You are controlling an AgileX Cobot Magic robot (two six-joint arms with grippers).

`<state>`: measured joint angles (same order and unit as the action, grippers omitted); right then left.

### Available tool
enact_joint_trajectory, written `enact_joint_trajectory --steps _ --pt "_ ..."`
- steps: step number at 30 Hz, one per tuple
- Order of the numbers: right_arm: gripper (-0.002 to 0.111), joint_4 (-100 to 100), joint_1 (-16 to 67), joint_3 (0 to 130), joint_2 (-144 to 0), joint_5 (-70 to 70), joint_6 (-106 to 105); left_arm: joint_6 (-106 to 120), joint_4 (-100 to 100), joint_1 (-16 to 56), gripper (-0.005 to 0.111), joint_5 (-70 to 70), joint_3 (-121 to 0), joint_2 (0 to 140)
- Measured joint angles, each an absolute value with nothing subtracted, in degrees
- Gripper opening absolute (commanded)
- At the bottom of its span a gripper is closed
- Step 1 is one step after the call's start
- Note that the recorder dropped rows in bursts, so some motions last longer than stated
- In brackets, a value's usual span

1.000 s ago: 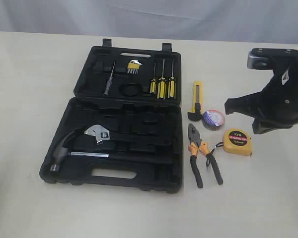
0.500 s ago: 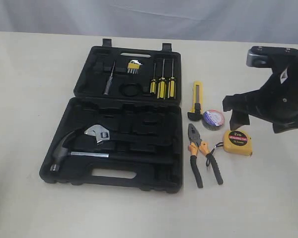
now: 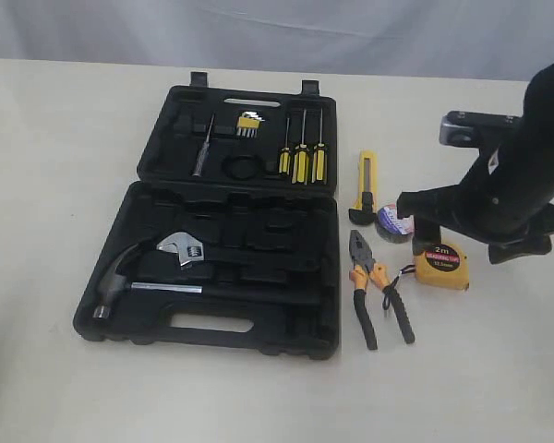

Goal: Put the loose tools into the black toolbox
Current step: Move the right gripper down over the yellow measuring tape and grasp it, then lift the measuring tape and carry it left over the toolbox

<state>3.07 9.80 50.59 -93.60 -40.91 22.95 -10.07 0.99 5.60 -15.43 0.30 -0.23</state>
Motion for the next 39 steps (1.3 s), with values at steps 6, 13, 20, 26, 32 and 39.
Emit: enact_joint_trajectory --steps 6,13,20,26,32,39 --pt "0.079 3.1 9.8 50.6 -97.6 -38.7 23.1 -10.1 1.0 5.6 0.000 -15.4 0.3 -0.2" --pt "0.079 3.2 9.8 50.6 -100.3 -35.2 23.4 -10.1 1.0 5.6 0.000 -15.4 0.3 -0.2" --pt "0.079 4.6 9.8 50.6 -103.0 -33.8 23.9 -10.1 1.0 5.6 0.000 -15.4 0.3 -0.2" --pt "0.067 5.9 9.8 50.6 -104.8 -31.8 24.5 -10.1 1.0 5.6 0.000 -15.4 0.3 -0.2" --pt "0.015 6.1 9.8 50.6 -104.9 -31.1 24.6 -10.1 1.0 5.6 0.000 -15.4 0.3 -0.2" --pt "-0.001 6.1 9.8 52.0 -103.7 -35.5 23.7 -10.1 1.0 5.6 0.000 -15.4 0.3 -0.2"
